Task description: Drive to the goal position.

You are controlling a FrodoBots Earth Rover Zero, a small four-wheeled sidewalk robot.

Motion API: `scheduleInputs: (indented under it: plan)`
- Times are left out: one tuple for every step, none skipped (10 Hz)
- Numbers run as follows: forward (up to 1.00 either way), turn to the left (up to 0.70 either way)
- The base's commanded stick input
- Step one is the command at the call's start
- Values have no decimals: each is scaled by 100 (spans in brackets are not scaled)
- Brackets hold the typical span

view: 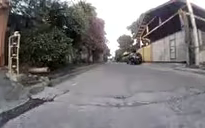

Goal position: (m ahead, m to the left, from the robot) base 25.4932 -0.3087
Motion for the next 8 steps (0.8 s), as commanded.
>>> scheduleInputs:
  plan:
    - [100, 6]
    - [100, 6]
    - [100, 6]
    - [100, 6]
    - [100, 6]
    - [100, 6]
    - [100, 6]
    - [100, -11]
